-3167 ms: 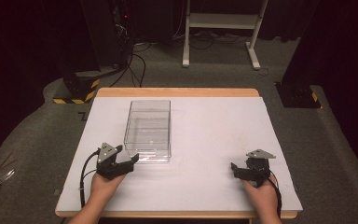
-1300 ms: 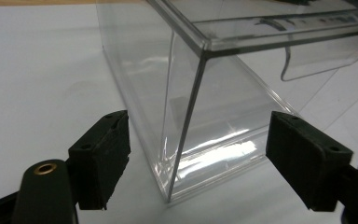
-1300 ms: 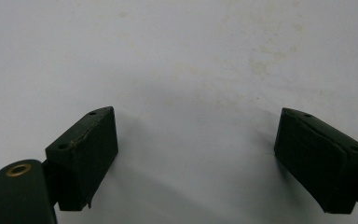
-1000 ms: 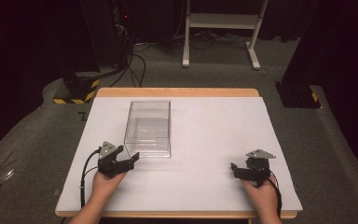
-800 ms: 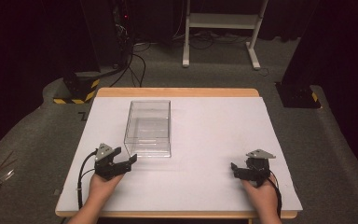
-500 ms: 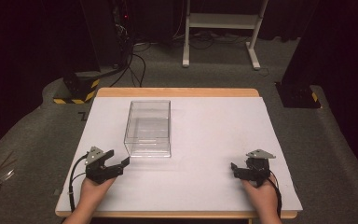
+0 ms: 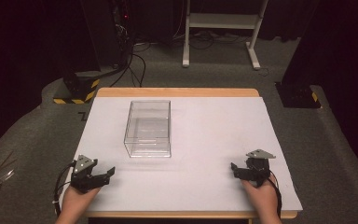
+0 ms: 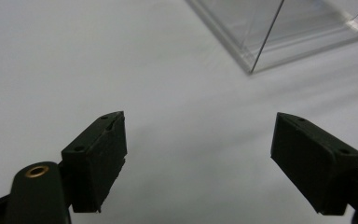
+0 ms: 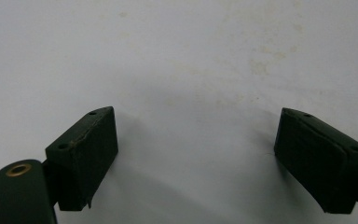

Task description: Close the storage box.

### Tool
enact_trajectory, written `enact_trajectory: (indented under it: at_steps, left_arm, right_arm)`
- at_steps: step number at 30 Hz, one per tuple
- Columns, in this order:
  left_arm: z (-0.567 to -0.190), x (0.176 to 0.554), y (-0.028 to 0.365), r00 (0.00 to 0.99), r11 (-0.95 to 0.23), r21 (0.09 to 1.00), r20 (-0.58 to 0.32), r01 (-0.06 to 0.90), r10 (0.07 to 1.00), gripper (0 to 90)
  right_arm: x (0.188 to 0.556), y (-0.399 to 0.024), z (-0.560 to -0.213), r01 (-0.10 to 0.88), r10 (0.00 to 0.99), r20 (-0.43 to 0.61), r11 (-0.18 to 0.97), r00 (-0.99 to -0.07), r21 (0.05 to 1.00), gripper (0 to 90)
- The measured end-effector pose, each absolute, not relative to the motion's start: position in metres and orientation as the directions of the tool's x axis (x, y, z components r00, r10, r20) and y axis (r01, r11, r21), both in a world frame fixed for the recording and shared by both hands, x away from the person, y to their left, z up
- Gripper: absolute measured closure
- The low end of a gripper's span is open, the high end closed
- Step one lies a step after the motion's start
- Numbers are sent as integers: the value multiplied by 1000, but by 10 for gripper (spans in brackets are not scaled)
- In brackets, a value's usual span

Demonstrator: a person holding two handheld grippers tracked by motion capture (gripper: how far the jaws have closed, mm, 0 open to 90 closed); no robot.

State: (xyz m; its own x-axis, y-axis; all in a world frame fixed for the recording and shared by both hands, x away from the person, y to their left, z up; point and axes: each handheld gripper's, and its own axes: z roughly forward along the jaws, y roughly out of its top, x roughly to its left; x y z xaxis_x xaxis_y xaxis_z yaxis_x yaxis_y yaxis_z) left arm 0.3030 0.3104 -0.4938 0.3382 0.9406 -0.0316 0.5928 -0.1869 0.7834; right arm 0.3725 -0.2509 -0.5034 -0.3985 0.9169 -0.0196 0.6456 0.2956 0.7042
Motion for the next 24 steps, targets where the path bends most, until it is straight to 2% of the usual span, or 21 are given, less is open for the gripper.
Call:
enact_trajectory:
  at_steps: [5, 24]
  left_arm:
    - [-507, 306, 308, 357, -255, 723, 11, 642, 934, 154]
    - [-509, 306, 307, 363, -247, 734, 0, 632, 932, 130]
  right_arm:
    - [372, -251, -503, 645, 917, -20, 296, -398, 704, 133]
    - [372, -250, -504, 642, 918, -27, 298, -396, 706, 135]
